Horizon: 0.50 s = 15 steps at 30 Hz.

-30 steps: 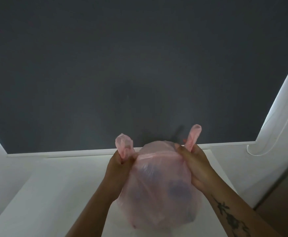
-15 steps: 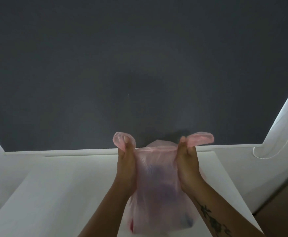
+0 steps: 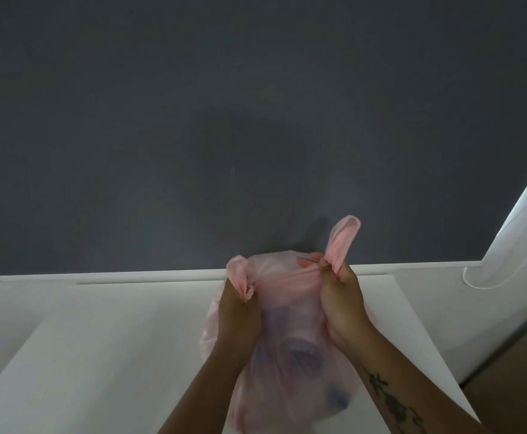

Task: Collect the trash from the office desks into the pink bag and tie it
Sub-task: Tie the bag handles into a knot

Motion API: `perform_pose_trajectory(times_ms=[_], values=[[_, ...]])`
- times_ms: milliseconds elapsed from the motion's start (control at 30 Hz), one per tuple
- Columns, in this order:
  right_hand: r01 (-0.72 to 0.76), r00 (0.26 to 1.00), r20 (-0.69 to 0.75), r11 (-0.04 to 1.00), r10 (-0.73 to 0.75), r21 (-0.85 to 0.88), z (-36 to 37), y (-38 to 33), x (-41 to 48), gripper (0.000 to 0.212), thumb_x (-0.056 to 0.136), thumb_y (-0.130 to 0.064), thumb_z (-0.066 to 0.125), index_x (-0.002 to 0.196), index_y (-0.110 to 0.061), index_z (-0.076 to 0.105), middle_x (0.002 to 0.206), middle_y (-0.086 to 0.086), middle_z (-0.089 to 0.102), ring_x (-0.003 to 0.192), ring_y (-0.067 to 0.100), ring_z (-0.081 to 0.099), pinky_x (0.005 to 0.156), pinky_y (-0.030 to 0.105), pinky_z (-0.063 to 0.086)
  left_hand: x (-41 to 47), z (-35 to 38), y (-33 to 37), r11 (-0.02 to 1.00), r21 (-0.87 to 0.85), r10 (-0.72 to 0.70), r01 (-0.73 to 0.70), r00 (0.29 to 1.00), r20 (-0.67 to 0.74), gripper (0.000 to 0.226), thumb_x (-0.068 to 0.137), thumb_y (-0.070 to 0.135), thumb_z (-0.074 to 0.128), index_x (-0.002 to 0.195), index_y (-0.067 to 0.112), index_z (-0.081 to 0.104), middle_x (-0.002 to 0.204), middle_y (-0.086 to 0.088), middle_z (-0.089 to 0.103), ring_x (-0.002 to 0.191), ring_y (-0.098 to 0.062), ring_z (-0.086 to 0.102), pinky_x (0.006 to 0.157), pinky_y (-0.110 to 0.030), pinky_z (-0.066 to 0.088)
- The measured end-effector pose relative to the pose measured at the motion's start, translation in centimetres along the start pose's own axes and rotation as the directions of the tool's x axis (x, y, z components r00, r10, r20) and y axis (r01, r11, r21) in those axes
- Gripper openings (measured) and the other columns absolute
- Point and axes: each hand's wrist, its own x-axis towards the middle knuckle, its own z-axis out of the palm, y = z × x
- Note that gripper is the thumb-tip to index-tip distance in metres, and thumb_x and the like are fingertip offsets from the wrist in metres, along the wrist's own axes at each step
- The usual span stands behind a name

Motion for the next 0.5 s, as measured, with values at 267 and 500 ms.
perform_pose_trajectory(times_ms=[267,500], values=[[-0.017,1.000,0.019,0.999,0.018,-0.045,1.7,-0.8,0.8,0.025,0.102,-0.024,0.036,0.104,-0.016,0.060,0.078,0.010,0.058,0.071,0.018,0.058,0.067,0.026,0.049,0.9,1.2,1.1,0.986,-0.163,-0.055,0.044,0.996,-0.065,0.023,0.101,0.007,0.044,0.086,0.023,0.052,0.074,0.008,0.051,0.069,-0.008,0.048,0.071,-0.020,0.047],[0.047,0.997,0.070,0.983,-0.035,-0.178,3.0,0.0,0.6,0.020,0.096,-0.042,0.053,0.103,-0.024,0.059,0.095,-0.001,0.066,0.090,0.014,0.066,0.068,0.021,0.050,1.7,1.3,2.3,0.869,-0.372,-0.287,0.327,0.945,0.159,0.022,0.104,0.019,0.047,0.085,0.015,0.058,0.087,-0.007,0.062,0.105,-0.030,0.064,0.077,-0.020,0.055]])
